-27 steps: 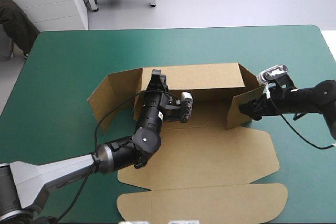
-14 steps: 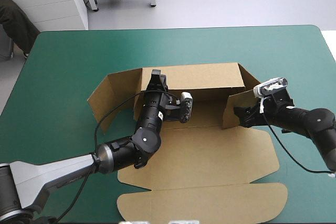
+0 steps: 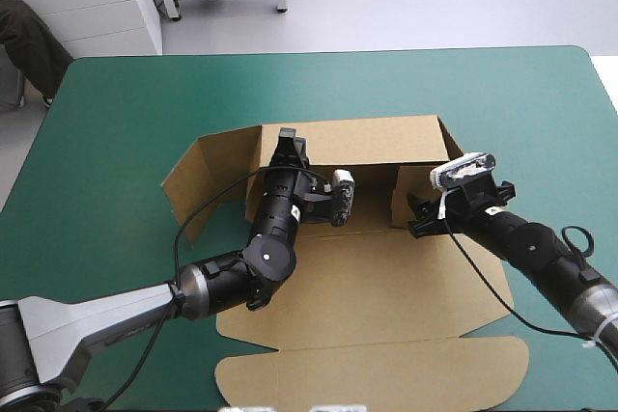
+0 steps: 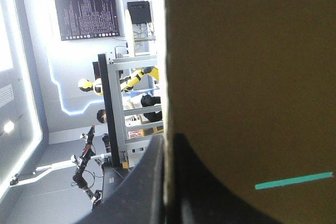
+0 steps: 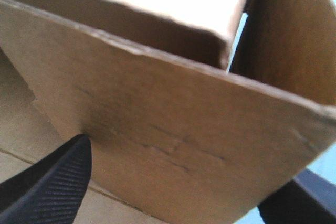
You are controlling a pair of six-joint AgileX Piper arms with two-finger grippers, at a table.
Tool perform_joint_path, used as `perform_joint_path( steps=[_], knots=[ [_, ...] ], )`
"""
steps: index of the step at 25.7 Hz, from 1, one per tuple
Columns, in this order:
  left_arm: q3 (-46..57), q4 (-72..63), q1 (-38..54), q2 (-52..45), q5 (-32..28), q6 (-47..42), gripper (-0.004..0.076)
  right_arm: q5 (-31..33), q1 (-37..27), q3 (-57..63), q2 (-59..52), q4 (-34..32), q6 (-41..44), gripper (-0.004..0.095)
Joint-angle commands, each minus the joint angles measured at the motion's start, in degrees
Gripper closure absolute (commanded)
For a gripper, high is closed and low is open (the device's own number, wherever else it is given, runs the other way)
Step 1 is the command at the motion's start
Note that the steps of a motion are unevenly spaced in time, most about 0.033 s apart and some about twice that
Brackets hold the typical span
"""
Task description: Fold the box
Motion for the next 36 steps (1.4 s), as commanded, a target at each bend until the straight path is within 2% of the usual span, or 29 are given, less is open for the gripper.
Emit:
perform_joint_path(
  steps=[1,2,4,5,7,8,9,18,21,25,27,29,36],
  knots=[
    [-1.5,5.4,-0.2,-2.2,2.3,-0.6,0.0734,-7.9,2.3,-1.3,-1.1,0.7,-0.4,0.0172],
    [-1.5,5.4,-0.2,-2.2,2.3,-0.6,0.0734,-10.5,3.1,-1.3,-0.6,0.9,-0.4,0.0202],
    [-1.5,5.4,-0.2,-2.2,2.3,-0.6,0.0734,-11.1,3.3,-1.3,0.5,2.3,-0.4,0.0381],
    [-1.5,5.4,-0.2,-2.2,2.3,-0.6,0.0734,-11.0,3.3,-1.3,1.0,2.3,-0.4,0.0438],
    [-1.5,5.4,-0.2,-2.2,2.3,-0.6,0.0734,-11.0,3.3,-1.3,1.7,2.2,-0.6,0.0676],
    [-1.5,5.4,-0.2,-2.2,2.3,-0.6,0.0734,-11.0,3.3,-1.3,2.4,2.2,-1.4,0.0876],
    [-1.5,5.4,-0.2,-2.2,2.3,-0.6,0.0734,-11.1,3.3,-1.3,2.5,2.2,-2.0,0.0928],
    [-1.5,5.4,-0.2,-2.2,2.2,-0.6,0.0715,-11.1,3.3,-1.4,2.6,2.2,-2.6,0.0928],
    [-1.5,5.4,-0.2,-2.2,2.2,-0.6,0.0559,-10.7,3.3,-1.4,2.6,2.2,-2.6,0.0928],
    [-1.5,5.4,-0.2,-2.2,2.0,-0.6,0.03,-10.3,3.3,-1.4,2.6,2.2,-2.6,0.0928],
    [-1.5,5.4,-0.2,-2.2,2.0,-0.6,0.0223,-10.3,3.3,-1.4,2.6,2.2,-2.6,0.0928],
    [-1.5,5.4,-0.5,-2.2,2.8,-0.6,0.0198,-10.3,3.3,-1.4,2.6,2.2,-2.6,0.0928],
    [-1.5,5.4,-5.1,-2.2,7.6,-0.6,0.0198,-11.6,3.3,-1.4,2.6,2.4,-2.6,0.0928]
  ],
)
